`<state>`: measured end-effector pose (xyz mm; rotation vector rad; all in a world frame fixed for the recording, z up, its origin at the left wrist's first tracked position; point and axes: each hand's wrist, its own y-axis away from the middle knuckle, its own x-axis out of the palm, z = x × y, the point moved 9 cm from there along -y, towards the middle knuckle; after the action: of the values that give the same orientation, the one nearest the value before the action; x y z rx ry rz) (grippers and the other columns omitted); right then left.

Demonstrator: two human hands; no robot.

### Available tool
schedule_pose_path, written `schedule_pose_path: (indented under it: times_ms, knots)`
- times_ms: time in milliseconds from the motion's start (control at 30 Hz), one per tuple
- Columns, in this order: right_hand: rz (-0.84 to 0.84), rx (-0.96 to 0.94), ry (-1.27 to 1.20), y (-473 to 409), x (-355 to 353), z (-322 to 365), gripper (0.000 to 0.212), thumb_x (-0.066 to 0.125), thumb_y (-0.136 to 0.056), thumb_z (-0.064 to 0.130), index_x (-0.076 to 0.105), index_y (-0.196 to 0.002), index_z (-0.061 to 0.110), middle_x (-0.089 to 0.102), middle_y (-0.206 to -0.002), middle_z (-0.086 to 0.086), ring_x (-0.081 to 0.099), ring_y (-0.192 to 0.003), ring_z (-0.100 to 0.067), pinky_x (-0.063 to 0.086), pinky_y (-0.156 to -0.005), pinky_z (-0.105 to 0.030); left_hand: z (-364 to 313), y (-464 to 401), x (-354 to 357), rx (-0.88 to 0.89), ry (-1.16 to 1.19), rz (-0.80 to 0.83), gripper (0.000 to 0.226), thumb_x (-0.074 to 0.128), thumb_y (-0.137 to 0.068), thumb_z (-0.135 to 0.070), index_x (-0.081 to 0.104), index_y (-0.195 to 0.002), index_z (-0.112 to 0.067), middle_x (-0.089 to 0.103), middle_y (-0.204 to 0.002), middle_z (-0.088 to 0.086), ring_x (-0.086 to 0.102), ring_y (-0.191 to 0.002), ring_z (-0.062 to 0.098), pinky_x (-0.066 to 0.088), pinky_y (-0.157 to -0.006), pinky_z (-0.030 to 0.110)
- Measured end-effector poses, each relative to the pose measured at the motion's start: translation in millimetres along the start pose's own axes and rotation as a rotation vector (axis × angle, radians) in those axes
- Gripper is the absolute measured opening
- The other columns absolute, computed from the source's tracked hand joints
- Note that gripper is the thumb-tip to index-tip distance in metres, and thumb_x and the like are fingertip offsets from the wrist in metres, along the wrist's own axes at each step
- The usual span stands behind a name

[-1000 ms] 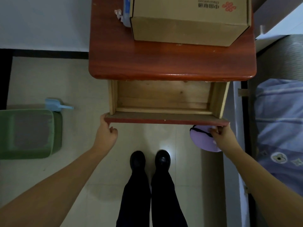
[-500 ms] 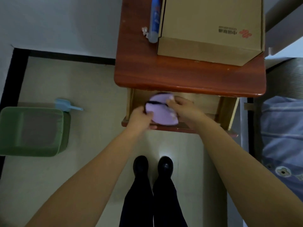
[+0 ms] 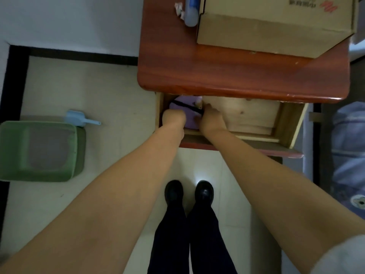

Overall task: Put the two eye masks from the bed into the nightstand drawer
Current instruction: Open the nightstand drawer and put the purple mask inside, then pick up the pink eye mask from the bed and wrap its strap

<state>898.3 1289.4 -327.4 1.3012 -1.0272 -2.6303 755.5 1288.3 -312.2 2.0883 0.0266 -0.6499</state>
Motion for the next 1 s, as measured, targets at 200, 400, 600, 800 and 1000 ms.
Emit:
schedule_pose_path:
  times_ms: [200, 400, 600, 800, 1000]
  knots:
    - [-0.014, 0.112, 0.008, 69.8, -75.1, -36.1, 0.048, 0.05, -0.093, 0.025, 0.037, -0.135, 0.005, 0.054, -0.127, -0.022, 0.056, -0.112, -0.038, 0.048, -0.093, -0.045, -14.3, 68.5, -23.1, 0.201, -0.064, 0.035, 0.039, 0.04, -0.091, -0.001, 0.041, -0.129, 0.002, 0.054, -0.128, 0.021, 0.053, -0.114, 0.035, 0.044, -0.092, 0.038]
    - [-0.404, 0.038, 0.13, 196.5, -220.2, -64.4, 0.049, 0.044, -0.094, 0.033, 0.032, -0.14, 0.019, 0.041, -0.143, -0.013, 0.039, -0.13, -0.035, 0.029, -0.109, -0.053, -87.2, 216.4, -9.6, 0.785, -0.534, 0.207, 0.039, 0.041, -0.096, -0.013, 0.04, -0.133, -0.005, 0.054, -0.12, 0.017, 0.054, -0.105, 0.031, 0.047, -0.089, 0.042]
    - [-0.585, 0.152, 0.28, 285.0, -336.3, -139.8, 0.048, 0.041, -0.094, 0.037, 0.036, -0.139, 0.02, 0.037, -0.149, -0.012, 0.037, -0.133, -0.032, 0.021, -0.112, -0.053, -195.8, 350.7, 63.2, 1.26, -0.818, 0.19, 0.039, 0.043, -0.094, -0.023, 0.043, -0.13, -0.01, 0.052, -0.129, 0.016, 0.047, -0.119, 0.033, 0.043, -0.098, 0.046]
    - [-0.738, 0.378, 0.181, 355.8, -429.0, -271.7, 0.046, 0.037, -0.096, 0.036, 0.035, -0.139, 0.019, 0.039, -0.147, -0.01, 0.034, -0.134, -0.03, 0.017, -0.113, -0.055, -244.2, 484.0, 214.8, 1.64, -1.029, 0.285, 0.039, 0.045, -0.092, -0.024, 0.045, -0.127, -0.007, 0.055, -0.124, 0.019, 0.051, -0.113, 0.037, 0.046, -0.091, 0.047]
    - [-0.734, 0.544, 0.094, 385.4, -483.3, -442.7, 0.046, 0.032, -0.098, 0.035, 0.03, -0.141, 0.02, 0.032, -0.15, -0.008, 0.028, -0.138, -0.027, 0.015, -0.114, -0.053, -248.8, 568.3, 395.5, 1.694, -1.09, 0.48, 0.039, 0.045, -0.093, -0.021, 0.046, -0.128, -0.005, 0.053, -0.126, 0.022, 0.051, -0.111, 0.037, 0.044, -0.094, 0.046]
